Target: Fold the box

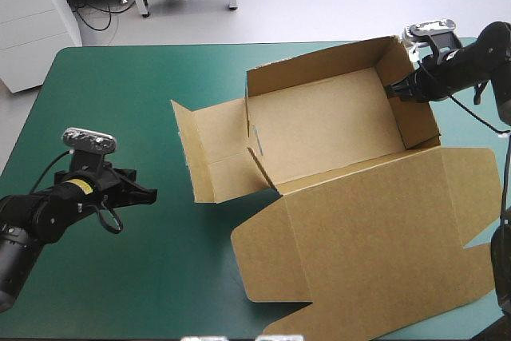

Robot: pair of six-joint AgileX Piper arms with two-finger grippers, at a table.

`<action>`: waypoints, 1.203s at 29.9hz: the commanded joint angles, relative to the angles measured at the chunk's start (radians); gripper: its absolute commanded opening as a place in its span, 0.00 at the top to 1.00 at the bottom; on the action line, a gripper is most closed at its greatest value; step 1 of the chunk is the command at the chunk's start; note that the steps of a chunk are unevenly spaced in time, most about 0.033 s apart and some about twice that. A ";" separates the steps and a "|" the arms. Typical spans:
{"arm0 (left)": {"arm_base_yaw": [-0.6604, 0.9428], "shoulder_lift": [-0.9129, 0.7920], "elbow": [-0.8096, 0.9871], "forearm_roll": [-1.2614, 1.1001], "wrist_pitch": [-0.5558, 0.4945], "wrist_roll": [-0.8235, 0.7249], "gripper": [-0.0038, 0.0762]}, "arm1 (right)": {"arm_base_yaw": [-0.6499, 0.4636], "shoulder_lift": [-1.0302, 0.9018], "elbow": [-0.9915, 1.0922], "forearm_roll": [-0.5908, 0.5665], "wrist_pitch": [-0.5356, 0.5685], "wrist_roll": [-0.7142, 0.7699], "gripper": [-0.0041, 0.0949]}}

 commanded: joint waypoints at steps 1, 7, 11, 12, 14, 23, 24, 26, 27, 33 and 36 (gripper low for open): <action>0.026 0.064 -0.029 -0.227 -0.088 0.137 0.96 | -0.006 -0.063 -0.029 0.044 0.004 -0.009 0.98; 0.167 0.186 -0.029 -0.780 -0.011 0.538 0.96 | -0.006 -0.065 -0.029 0.056 0.004 -0.009 0.98; 0.229 0.264 -0.029 -0.998 0.121 0.698 0.96 | -0.006 -0.065 -0.029 0.120 0.002 -0.019 0.98; 0.234 0.287 -0.029 -1.024 0.142 0.703 0.96 | -0.006 -0.065 -0.029 0.135 0.000 -0.019 0.98; 0.233 0.331 -0.029 -1.044 0.173 0.703 0.96 | -0.004 -0.065 -0.029 0.145 0.000 -0.019 0.98; 0.233 0.512 -0.029 -1.309 0.353 0.841 0.96 | 0.036 -0.065 -0.029 0.173 -0.007 -0.019 0.98; 0.233 0.523 -0.029 -1.347 0.384 0.861 0.96 | 0.049 -0.065 -0.029 0.155 -0.019 -0.011 0.98; 0.233 0.535 -0.029 -1.405 0.443 0.896 0.96 | 0.071 -0.065 -0.029 0.116 -0.042 0.019 0.98; 0.233 0.535 -0.029 -1.435 0.477 0.913 0.96 | 0.083 -0.065 -0.029 0.090 -0.055 0.031 0.98; 0.233 0.530 -0.029 -1.519 0.606 0.947 0.96 | 0.143 -0.065 -0.029 0.014 -0.123 0.094 0.98; 0.233 0.528 -0.029 -1.509 0.606 0.947 0.96 | 0.170 -0.065 -0.029 -0.047 -0.166 0.146 0.98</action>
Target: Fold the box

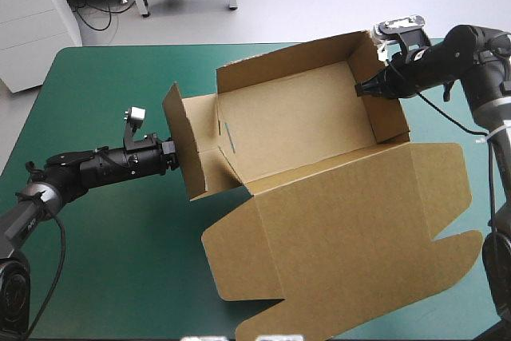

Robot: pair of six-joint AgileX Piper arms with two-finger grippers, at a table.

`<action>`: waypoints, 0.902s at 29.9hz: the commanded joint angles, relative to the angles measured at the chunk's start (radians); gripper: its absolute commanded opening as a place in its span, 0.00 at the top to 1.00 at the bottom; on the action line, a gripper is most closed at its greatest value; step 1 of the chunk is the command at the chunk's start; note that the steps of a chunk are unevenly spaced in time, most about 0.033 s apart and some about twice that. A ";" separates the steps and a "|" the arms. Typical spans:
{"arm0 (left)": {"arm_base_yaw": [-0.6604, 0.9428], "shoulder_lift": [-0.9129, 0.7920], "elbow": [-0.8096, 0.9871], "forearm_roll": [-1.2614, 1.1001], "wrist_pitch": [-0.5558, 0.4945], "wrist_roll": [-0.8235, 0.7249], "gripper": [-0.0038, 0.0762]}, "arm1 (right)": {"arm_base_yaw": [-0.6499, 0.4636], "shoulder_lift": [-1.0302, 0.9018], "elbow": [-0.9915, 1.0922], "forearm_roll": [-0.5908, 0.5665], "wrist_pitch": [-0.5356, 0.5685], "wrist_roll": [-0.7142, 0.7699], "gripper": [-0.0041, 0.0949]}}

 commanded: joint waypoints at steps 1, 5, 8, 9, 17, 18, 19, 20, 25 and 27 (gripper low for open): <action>0.003 -0.039 -0.029 -0.068 0.143 0.008 0.95 | 0.032 -0.054 -0.029 -0.031 -0.089 0.061 0.98; 0.003 -0.039 -0.029 -0.072 0.143 0.008 0.88 | 0.052 -0.054 -0.029 -0.113 -0.115 0.110 0.98; 0.003 -0.039 -0.029 -0.076 0.143 0.012 0.75 | 0.057 -0.054 -0.029 -0.131 -0.119 0.114 0.98; 0.003 -0.039 -0.029 -0.079 0.143 0.015 0.71 | 0.057 -0.054 -0.029 -0.136 -0.121 0.124 0.98; 0.003 -0.049 -0.029 -0.141 0.143 0.084 0.46 | 0.066 -0.054 -0.029 -0.154 -0.119 0.152 0.98; 0.003 -0.048 -0.029 -0.149 0.143 0.094 0.44 | 0.070 -0.054 -0.029 -0.159 -0.121 0.151 0.98; 0.001 -0.048 -0.029 -0.155 0.143 0.099 0.42 | 0.077 -0.054 -0.029 -0.161 -0.129 0.154 0.98; -0.006 -0.048 -0.029 -0.160 0.143 0.099 0.40 | 0.087 -0.054 -0.029 -0.161 -0.134 0.154 0.98; -0.041 -0.048 -0.029 -0.170 0.143 0.115 0.33 | 0.140 -0.054 -0.029 -0.257 -0.166 0.205 0.97; -0.045 -0.048 -0.029 -0.170 0.143 0.122 0.32 | 0.163 -0.054 -0.029 -0.296 -0.162 0.207 0.97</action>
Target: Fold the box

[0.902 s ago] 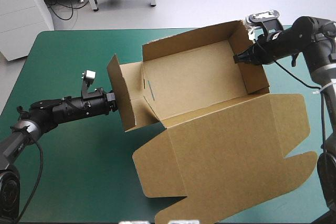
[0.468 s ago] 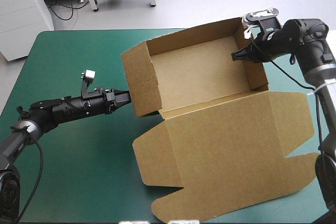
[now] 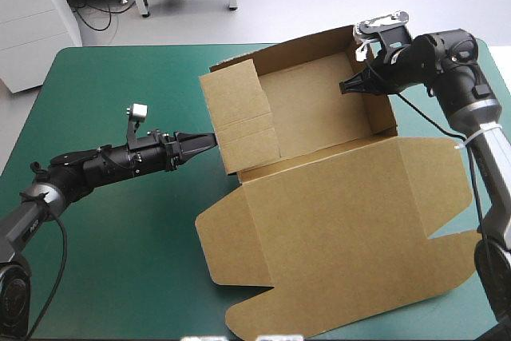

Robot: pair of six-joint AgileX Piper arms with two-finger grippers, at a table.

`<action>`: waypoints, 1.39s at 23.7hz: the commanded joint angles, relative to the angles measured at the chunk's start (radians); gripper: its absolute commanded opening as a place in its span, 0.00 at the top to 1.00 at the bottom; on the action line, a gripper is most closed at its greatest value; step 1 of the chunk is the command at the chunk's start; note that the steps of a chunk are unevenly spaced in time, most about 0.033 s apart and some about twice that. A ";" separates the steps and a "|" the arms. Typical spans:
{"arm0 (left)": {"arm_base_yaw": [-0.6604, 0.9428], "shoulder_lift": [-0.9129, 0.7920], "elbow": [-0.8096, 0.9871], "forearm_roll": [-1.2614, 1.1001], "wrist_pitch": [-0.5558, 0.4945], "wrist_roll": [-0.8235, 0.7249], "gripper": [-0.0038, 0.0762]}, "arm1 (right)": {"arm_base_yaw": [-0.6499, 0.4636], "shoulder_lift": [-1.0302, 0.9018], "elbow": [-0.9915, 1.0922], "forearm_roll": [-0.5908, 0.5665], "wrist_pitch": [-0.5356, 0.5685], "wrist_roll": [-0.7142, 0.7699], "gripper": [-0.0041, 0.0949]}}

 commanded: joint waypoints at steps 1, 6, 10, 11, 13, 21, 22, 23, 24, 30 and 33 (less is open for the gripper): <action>-0.011 -0.038 -0.029 -0.098 0.140 0.019 0.32 | 0.035 -0.054 -0.029 -0.067 -0.055 0.034 0.97; -0.015 -0.038 -0.033 -0.115 0.140 0.024 0.32 | 0.057 -0.054 -0.029 -0.080 -0.061 0.067 0.97; -0.039 -0.038 -0.059 -0.115 0.140 0.033 0.32 | 0.068 -0.054 -0.029 -0.077 -0.065 0.084 0.97; -0.051 -0.038 -0.078 -0.116 0.140 0.033 0.32 | 0.072 -0.054 -0.029 -0.083 -0.063 0.095 0.97; -0.070 -0.038 -0.124 -0.116 0.140 0.011 0.32 | 0.080 -0.054 -0.029 -0.083 -0.061 0.102 0.97; -0.117 -0.038 -0.439 0.254 -0.065 -0.382 0.32 | 0.092 -0.054 -0.029 -0.106 -0.071 0.171 0.97; -0.149 -0.038 -0.487 0.357 -0.122 -0.459 0.32 | 0.092 -0.054 -0.029 -0.106 -0.082 0.186 0.97; -0.188 -0.038 -0.533 0.450 -0.169 -0.535 0.32 | 0.092 -0.054 -0.029 -0.104 -0.088 0.193 0.97; -0.241 -0.038 -0.585 0.599 -0.232 -0.646 0.32 | 0.092 -0.054 -0.029 -0.098 -0.090 0.195 0.97; -0.427 -0.018 -0.765 1.248 -0.302 -1.150 0.37 | 0.092 -0.054 -0.029 -0.047 -0.106 0.218 0.97; -0.458 -0.014 -0.803 1.342 -0.313 -1.295 0.37 | 0.092 -0.054 -0.029 -0.020 -0.108 0.226 0.97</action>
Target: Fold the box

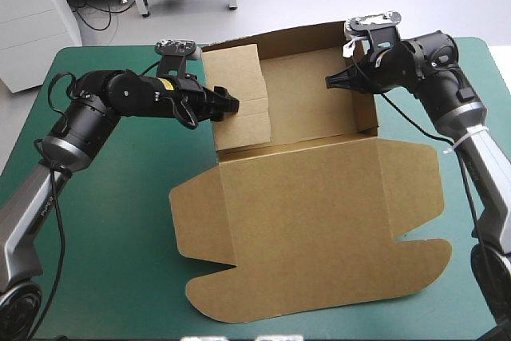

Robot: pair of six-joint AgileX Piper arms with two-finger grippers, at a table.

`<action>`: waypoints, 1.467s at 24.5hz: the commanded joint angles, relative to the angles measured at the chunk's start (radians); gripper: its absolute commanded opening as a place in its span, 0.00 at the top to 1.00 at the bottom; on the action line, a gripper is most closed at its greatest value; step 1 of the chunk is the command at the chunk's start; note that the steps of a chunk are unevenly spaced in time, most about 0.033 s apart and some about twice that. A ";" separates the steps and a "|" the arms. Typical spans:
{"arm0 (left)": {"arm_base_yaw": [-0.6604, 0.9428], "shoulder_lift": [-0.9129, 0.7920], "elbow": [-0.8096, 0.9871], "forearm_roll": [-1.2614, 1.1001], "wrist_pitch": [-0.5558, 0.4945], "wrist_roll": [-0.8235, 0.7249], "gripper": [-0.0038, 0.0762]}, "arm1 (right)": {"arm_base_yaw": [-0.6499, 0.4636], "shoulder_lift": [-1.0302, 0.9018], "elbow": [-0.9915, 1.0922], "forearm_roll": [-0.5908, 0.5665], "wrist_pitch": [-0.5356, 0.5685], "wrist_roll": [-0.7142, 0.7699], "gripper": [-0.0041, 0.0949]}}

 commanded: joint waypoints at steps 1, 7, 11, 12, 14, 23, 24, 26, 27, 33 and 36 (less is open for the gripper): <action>-0.034 -0.028 -0.066 0.086 -0.062 -0.192 0.37 | 0.007 -0.054 -0.029 0.063 -0.071 0.030 0.97; -0.034 -0.026 -0.067 0.142 -0.067 -0.343 0.39 | 0.007 -0.054 -0.029 0.117 -0.069 0.030 0.98; -0.035 -0.026 -0.067 0.210 0.001 -0.408 0.49 | 0.007 -0.054 -0.029 0.147 -0.083 0.046 0.98; -0.035 -0.026 -0.067 0.223 0.005 -0.421 0.50 | 0.007 -0.054 -0.029 0.147 -0.083 0.046 0.98; -0.035 -0.026 -0.067 0.246 0.014 -0.453 0.50 | 0.007 -0.054 -0.029 0.149 -0.076 0.046 0.98; -0.122 0.050 -0.112 0.325 0.037 -0.463 0.90 | 0.007 -0.054 -0.029 0.152 -0.058 0.048 0.98; -0.124 0.059 -0.121 0.324 0.040 -0.463 0.93 | 0.007 -0.054 -0.029 0.152 -0.058 0.048 0.98; -0.133 0.074 -0.138 0.328 0.053 -0.463 0.98 | 0.007 -0.054 -0.029 0.154 -0.056 0.048 0.98; -0.138 0.082 -0.146 0.331 0.061 -0.463 0.99 | 0.007 -0.054 -0.029 0.156 -0.052 0.048 0.98; -0.146 0.101 -0.148 0.353 0.063 -0.463 0.99 | 0.007 -0.052 -0.029 0.133 0.009 0.027 0.98; -0.146 0.113 -0.148 0.381 0.073 -0.459 0.99 | 0.007 -0.045 -0.029 0.110 0.042 0.020 0.98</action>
